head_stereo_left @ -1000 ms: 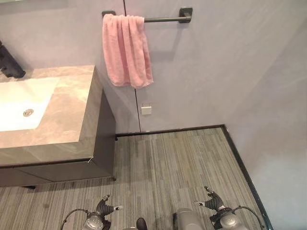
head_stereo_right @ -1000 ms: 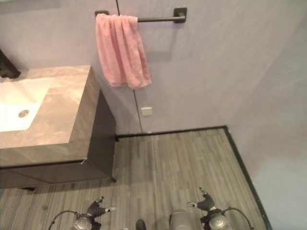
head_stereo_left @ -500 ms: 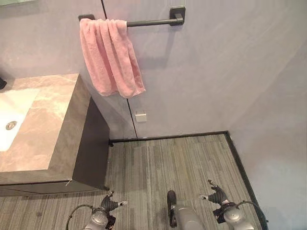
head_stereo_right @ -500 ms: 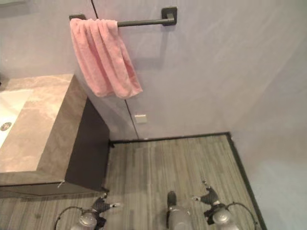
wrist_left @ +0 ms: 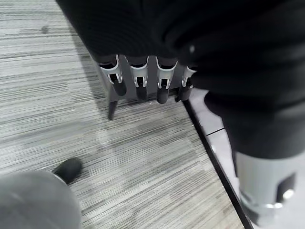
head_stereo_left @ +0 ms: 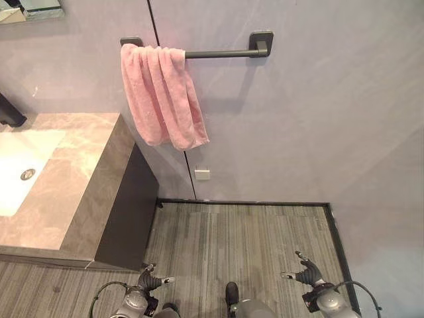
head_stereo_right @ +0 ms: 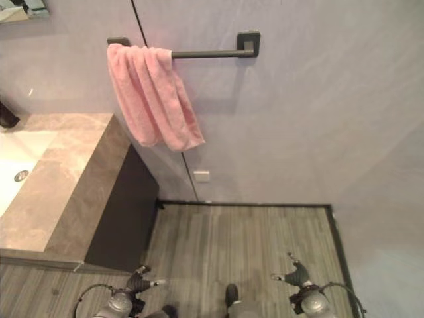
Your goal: Put brush and paste in cup on sink, flatten towel.
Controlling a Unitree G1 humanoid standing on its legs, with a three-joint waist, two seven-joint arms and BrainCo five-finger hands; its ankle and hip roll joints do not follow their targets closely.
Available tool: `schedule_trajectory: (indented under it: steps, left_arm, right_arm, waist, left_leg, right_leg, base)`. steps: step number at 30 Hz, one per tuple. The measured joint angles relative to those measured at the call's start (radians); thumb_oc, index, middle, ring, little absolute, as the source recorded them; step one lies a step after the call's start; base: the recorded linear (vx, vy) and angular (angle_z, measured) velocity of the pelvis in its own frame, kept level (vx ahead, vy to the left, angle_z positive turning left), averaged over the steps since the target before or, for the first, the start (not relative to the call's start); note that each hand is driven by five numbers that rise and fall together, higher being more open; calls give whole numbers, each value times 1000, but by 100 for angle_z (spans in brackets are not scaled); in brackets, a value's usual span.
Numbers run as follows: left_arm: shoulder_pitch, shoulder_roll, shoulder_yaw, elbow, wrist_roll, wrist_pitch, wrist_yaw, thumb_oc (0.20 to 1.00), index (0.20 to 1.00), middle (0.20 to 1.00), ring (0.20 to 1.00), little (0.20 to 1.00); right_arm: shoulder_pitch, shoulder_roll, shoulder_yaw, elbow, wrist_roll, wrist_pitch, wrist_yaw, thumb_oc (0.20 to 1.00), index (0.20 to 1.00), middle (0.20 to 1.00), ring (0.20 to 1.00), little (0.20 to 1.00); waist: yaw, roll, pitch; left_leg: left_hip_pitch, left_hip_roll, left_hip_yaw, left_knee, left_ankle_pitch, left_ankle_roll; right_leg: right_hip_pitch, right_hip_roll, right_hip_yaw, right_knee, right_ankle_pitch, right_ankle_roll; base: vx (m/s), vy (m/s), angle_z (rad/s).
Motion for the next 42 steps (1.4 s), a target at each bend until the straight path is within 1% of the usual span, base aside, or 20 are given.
schedule_trajectory:
  steps: [1,2,3,4,5,6,7,8,9,10,12,14,22,28,32,33,36,39,41,42]
  left_arm:
    - [18,3,-1,-7,0,1,-1,1000,1000,1000,1000,1000]
    - [35,6,-1,-10,-1,1,-1,1000,1000,1000,1000,1000]
    - [40,7,0,-7,-1,2,-1,1000,1000,1000,1000,1000]
    - [33,3,1,-7,-1,0,-1,1000,1000,1000,1000,1000]
    - [40,3,2,-16,-1,-1,-1,1000,1000,1000,1000,1000]
    - [26,17,2,-21,-1,0,0,1000,1000,1000,1000,1000]
    - [20,33,3,-31,-1,-4,2,1000,1000,1000,1000,1000]
    - [13,45,7,-36,-2,-6,5,1000,1000,1000,1000,1000]
    - [11,48,8,-35,-3,-5,5,1000,1000,1000,1000,1000]
    - [8,47,8,-36,-3,-5,5,1000,1000,1000,1000,1000]
    - [5,47,8,-40,-3,-8,12,1000,1000,1000,1000,1000]
    - [11,47,8,-40,-3,-8,20,1000,1000,1000,1000,1000]
    - [76,8,10,-37,-3,-8,20,1000,1000,1000,1000,1000]
    - [84,3,9,-37,-3,-8,20,1000,1000,1000,1000,1000]
    - [85,3,7,-37,-1,-8,20,1000,1000,1000,1000,1000]
    - [87,4,1,-40,0,-7,20,1000,1000,1000,1000,1000]
    - [88,11,-31,-96,0,-8,20,1000,1000,1000,1000,1000]
    - [83,25,-52,-180,4,-10,19,1000,1000,1000,1000,1000]
    - [77,53,-106,-249,44,-7,17,1000,1000,1000,1000,1000]
    - [79,67,-114,-307,63,13,13,1000,1000,1000,1000,1000]
  right_arm:
    - [-12,-1,4,3,-10,0,-1,1000,1000,1000,1000,1000]
    - [-30,-1,8,2,-22,0,-1,1000,1000,1000,1000,1000]
    - [-48,-1,8,1,-29,0,-1,1000,1000,1000,1000,1000]
    - [-52,-14,7,-16,-33,2,-2,1000,1000,1000,1000,1000]
    - [-53,-23,3,-26,-39,3,-2,1000,1000,1000,1000,1000]
    - [-42,-11,4,-26,-41,5,-3,1000,1000,1000,1000,1000]
    - [-25,2,2,-32,-41,4,0,1000,1000,1000,1000,1000]
    - [-25,33,-4,-24,-38,6,0,1000,1000,1000,1000,1000]
    - [-24,38,5,-30,-38,6,0,1000,1000,1000,1000,1000]
    - [-16,45,18,-29,-43,5,1,1000,1000,1000,1000,1000]
    - [-14,54,40,-25,-53,6,1,1000,1000,1000,1000,1000]
    - [-17,61,47,-26,-69,6,2,1000,1000,1000,1000,1000]
    - [-34,58,47,-28,-108,5,1,1000,1000,1000,1000,1000]
    - [-22,58,52,-18,-108,5,2,1000,1000,1000,1000,1000]
    - [-13,61,69,-10,-108,5,2,1000,1000,1000,1000,1000]
    - [-17,61,69,-10,-107,5,2,1000,1000,1000,1000,1000]
    - [-18,61,69,-19,-105,5,4,1000,1000,1000,1000,1000]
    - [-26,60,69,-35,-96,4,9,1000,1000,1000,1000,1000]
    - [-33,59,68,-36,-81,4,20,1000,1000,1000,1000,1000]
    - [-37,58,67,-41,-70,7,21,1000,1000,1000,1000,1000]
  waist:
    - [13,10,-1]
    - [15,14,-1]
    - [12,18,5]
    - [-16,40,13]
    - [-13,65,14]
    - [-18,56,17]
    - [-10,39,18]
    - [2,36,17]
    - [4,29,16]
    - [6,33,18]
    - [8,40,19]
    - [10,44,18]
    - [14,61,-3]
    - [19,44,-37]
    - [20,23,-66]
    - [25,23,-69]
    - [39,27,-72]
    - [42,35,-79]
    - [42,41,-83]
    - [41,42,-83]
  left_leg:
    - [13,-14,-90,-5,16,5]
    - [29,-38,-145,-9,15,6]
    - [48,-63,-178,-11,15,7]
    - [76,-108,-185,-17,32,29]
    - [96,-105,-156,-26,31,71]
    - [107,-115,-142,-25,15,86]
    - [115,-128,-119,-26,5,100]
    - [118,-142,-77,-26,-12,118]
    - [121,-150,-66,-26,-17,125]
    - [125,-167,-55,-25,-24,136]
    - [130,-185,-54,-26,-28,142]
    - [137,-191,-53,-26,-32,149]
    - [156,-192,-53,-26,-44,153]
    - [160,-192,-57,-26,-45,153]
    - [157,-192,-79,-26,-45,154]
    - [157,-193,-79,-26,-45,154]
    - [157,-193,-81,-26,-45,154]
    - [159,-194,-89,-26,-45,154]
    - [162,-194,-95,-26,-45,155]
    - [164,-195,-97,-26,-45,155]
  right_leg:
    - [1,18,56,5,-9,16]
    - [3,21,102,12,-12,21]
    - [7,19,125,12,-7,24]
    - [19,19,151,9,0,34]
    - [22,32,162,15,-9,44]
    - [18,21,170,25,-19,55]
    - [9,7,182,35,-27,61]
    - [-11,-11,208,46,-34,73]
    - [-12,-24,204,47,-34,80]
    - [-5,-44,203,35,-31,91]
    - [5,-63,203,23,-29,105]
    - [24,-69,203,0,-22,114]
    - [50,-70,202,-22,-16,114]
    - [57,-70,196,-22,-17,114]
    - [62,-70,177,-22,-22,111]
    - [63,-70,175,-22,-22,111]
    - [64,-71,173,-22,-22,111]
    - [71,-72,164,-22,-22,111]
    - [77,-72,157,-22,-23,112]
    - [80,-72,154,-22,-24,112]
  base:
    - [158,187,-110]
    - [200,268,-131]
    - [93,127,-107]
    - [142,198,-89]
    - [80,152,-60]
    - [90,200,-47]
    - [82,215,-61]
    - [78,172,-69]
    - [84,150,-62]
    - [60,86,-24]
    - [51,54,-3]
    - [63,35,2]
    - [52,9,-1]
    - [28,-3,2]
    - [25,11,14]
    - [29,24,5]
    - [0,0,0]
    - [20,29,7]
    - [12,35,10]
    - [5,31,9]
